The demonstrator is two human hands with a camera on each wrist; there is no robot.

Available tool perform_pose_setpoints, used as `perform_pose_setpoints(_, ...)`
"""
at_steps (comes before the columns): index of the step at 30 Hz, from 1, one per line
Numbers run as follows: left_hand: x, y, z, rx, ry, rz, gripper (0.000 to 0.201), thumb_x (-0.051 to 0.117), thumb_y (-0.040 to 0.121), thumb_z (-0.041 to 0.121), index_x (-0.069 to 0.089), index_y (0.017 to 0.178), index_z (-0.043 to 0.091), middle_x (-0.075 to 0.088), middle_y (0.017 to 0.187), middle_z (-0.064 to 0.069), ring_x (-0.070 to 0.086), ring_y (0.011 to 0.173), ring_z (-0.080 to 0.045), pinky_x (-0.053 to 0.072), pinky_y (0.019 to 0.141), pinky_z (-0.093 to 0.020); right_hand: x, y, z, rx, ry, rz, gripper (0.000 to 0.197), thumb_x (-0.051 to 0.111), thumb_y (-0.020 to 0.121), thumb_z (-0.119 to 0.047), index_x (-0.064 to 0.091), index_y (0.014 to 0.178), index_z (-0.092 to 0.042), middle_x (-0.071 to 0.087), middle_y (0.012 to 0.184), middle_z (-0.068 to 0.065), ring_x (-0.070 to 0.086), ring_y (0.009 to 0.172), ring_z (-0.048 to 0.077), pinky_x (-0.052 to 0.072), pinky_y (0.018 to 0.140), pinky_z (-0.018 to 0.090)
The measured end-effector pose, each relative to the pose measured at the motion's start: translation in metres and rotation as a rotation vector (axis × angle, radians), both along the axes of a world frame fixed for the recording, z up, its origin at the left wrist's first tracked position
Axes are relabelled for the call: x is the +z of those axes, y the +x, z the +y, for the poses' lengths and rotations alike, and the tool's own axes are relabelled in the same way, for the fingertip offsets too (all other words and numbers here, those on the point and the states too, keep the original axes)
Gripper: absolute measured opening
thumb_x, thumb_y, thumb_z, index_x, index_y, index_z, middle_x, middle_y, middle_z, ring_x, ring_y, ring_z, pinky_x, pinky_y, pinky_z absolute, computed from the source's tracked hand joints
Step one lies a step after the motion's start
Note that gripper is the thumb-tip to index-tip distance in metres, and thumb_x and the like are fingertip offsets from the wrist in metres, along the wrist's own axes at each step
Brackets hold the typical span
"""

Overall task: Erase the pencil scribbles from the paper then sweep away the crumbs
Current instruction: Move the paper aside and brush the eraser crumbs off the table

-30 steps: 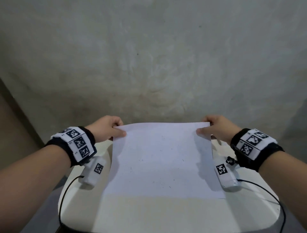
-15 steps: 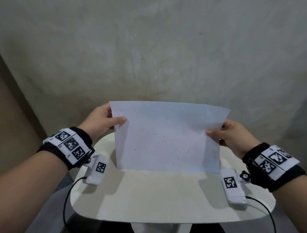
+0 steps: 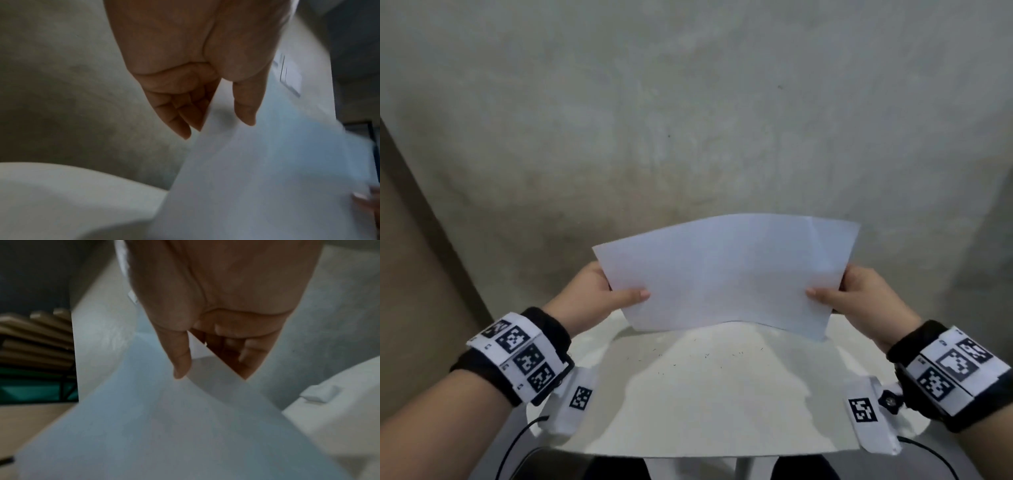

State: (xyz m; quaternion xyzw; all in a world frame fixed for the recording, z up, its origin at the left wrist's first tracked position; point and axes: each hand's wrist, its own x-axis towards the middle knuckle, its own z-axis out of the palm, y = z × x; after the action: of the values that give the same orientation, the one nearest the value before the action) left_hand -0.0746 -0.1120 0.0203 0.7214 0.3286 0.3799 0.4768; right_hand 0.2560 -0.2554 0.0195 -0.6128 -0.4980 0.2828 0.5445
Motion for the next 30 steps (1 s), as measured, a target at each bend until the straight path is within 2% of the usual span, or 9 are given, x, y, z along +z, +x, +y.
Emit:
perform_pose_setpoints(2,-0.007,0.001,-0.004,0.02,0.012,0.043,0.035,0.073,0.078,-0.003,0.069,0.097,0.025,0.074,0.096,0.017,0.069,0.092,-0.003,0.054,0.081,-0.021,-0.003,-0.001,-0.003,-0.024,-0.059,-0.036,0.023,0.065,0.084,0.007,0.071,0.089,-0.014,0.076,0.089,-0.003,0.072,0.083,0.015,0.058,0.083,0.034)
perform_pose_setpoints(5,0.001,0.004,-0.005,0.061,0.079,-0.039,0.027,0.072,0.08,0.0,0.068,0.097,0.021,0.074,0.095,0.015,0.07,0.091,-0.004,0.054,0.075,-0.018,0.008,-0.001,-0.003,-0.04,0.023,0.043,0.021,0.062,0.084,0.01,0.07,0.092,-0.007,0.076,0.078,-0.01,0.071,0.072,0.006,0.058,0.071,0.018)
perform_pose_setpoints(7,0.005,0.006,-0.005,0.089,0.085,-0.09,0.025,0.073,0.079,0.003,0.068,0.095,0.023,0.074,0.093,0.016,0.07,0.087,-0.002,0.054,0.072,-0.016,0.012,0.001,-0.002,-0.015,0.029,0.034,0.022,0.064,0.082,0.011,0.07,0.094,-0.007,0.076,0.081,-0.009,0.072,0.073,0.005,0.058,0.07,0.017)
perform_pose_setpoints(12,-0.003,0.003,-0.006,-0.009,0.07,0.223,0.029,0.075,0.081,0.017,0.065,0.102,0.033,0.073,0.1,0.018,0.067,0.092,0.003,0.053,0.081,-0.019,0.011,0.004,0.0,0.008,-0.209,-0.153,0.019,0.067,0.083,0.005,0.071,0.093,-0.01,0.075,0.089,-0.002,0.07,0.073,0.011,0.057,0.071,0.025)
perform_pose_setpoints(17,0.006,0.001,-0.006,0.063,0.132,0.021,0.017,0.067,0.087,0.012,0.07,0.096,0.025,0.074,0.095,0.019,0.07,0.088,-0.001,0.054,0.073,-0.015,0.022,0.006,0.001,-0.001,-0.128,-0.067,0.022,0.064,0.085,0.006,0.072,0.09,-0.014,0.077,0.091,0.001,0.072,0.081,0.018,0.057,0.076,0.032)
perform_pose_setpoints(20,-0.001,-0.002,-0.004,-0.048,0.088,0.238,0.027,0.072,0.08,0.027,0.064,0.104,0.035,0.069,0.105,0.026,0.066,0.096,0.003,0.052,0.084,-0.019,0.015,0.007,0.006,0.005,-0.318,-0.299,0.007,0.071,0.084,-0.004,0.072,0.088,-0.009,0.074,0.086,0.007,0.063,0.072,0.021,0.05,0.069,0.031)
perform_pose_setpoints(22,-0.003,-0.003,-0.003,-0.067,0.094,0.332,0.026,0.07,0.081,0.033,0.062,0.104,0.04,0.066,0.105,0.032,0.064,0.097,0.008,0.05,0.084,-0.018,0.013,0.007,0.011,-0.016,-0.378,-0.375,0.004,0.072,0.083,-0.007,0.072,0.087,-0.005,0.072,0.083,0.01,0.059,0.069,0.022,0.048,0.067,0.032)
perform_pose_setpoints(26,0.008,0.002,-0.004,0.037,0.133,0.178,0.012,0.061,0.092,0.024,0.068,0.098,0.031,0.073,0.095,0.022,0.069,0.088,0.001,0.052,0.075,-0.016,0.026,0.001,0.014,0.01,-0.317,-0.287,0.016,0.069,0.084,-0.001,0.069,0.08,-0.016,0.071,0.076,-0.006,0.063,0.068,0.011,0.047,0.061,0.02)
perform_pose_setpoints(30,0.014,0.004,-0.002,0.075,0.138,0.112,0.012,0.062,0.091,0.024,0.068,0.098,0.03,0.072,0.094,0.023,0.068,0.087,0.002,0.051,0.072,-0.012,0.033,0.0,0.017,0.013,-0.283,-0.297,0.011,0.071,0.083,-0.005,0.07,0.089,-0.014,0.073,0.084,0.002,0.062,0.072,0.016,0.047,0.064,0.026)
